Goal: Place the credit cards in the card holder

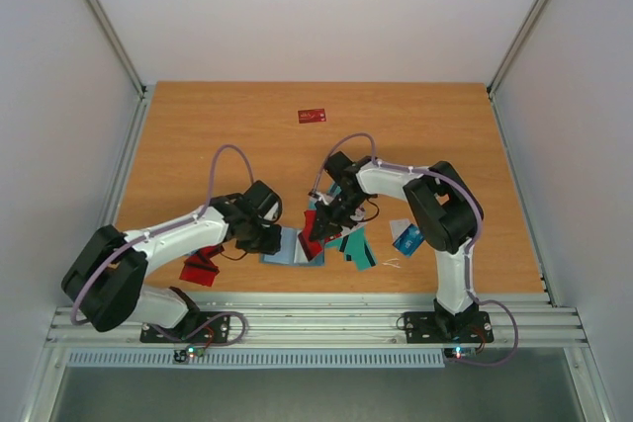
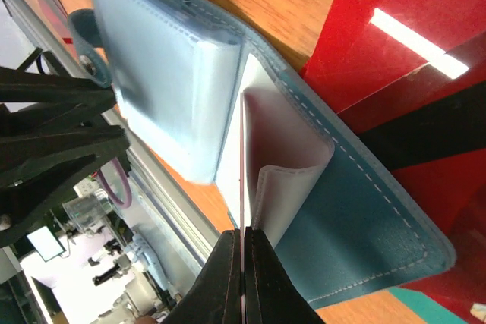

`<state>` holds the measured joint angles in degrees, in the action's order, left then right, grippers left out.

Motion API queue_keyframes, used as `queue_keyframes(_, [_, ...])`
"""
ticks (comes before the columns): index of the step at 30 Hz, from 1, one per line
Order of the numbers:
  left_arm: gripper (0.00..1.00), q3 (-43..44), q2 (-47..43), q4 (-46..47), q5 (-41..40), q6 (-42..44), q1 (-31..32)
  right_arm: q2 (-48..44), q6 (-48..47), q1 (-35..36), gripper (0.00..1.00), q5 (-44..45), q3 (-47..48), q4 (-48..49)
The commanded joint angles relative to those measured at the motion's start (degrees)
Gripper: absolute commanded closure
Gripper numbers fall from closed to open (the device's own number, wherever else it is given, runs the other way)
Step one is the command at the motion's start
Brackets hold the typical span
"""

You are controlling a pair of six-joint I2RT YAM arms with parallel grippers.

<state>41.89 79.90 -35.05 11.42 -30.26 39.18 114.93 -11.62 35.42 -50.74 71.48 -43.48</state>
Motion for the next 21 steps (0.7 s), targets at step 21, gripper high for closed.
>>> queue_keyframes(21, [0.72, -5.22, 2.13, 1.28, -2.36, -2.26, -0.39, 2.66, 1.85, 0.61, 0.99, -4.32, 0.71, 4.37])
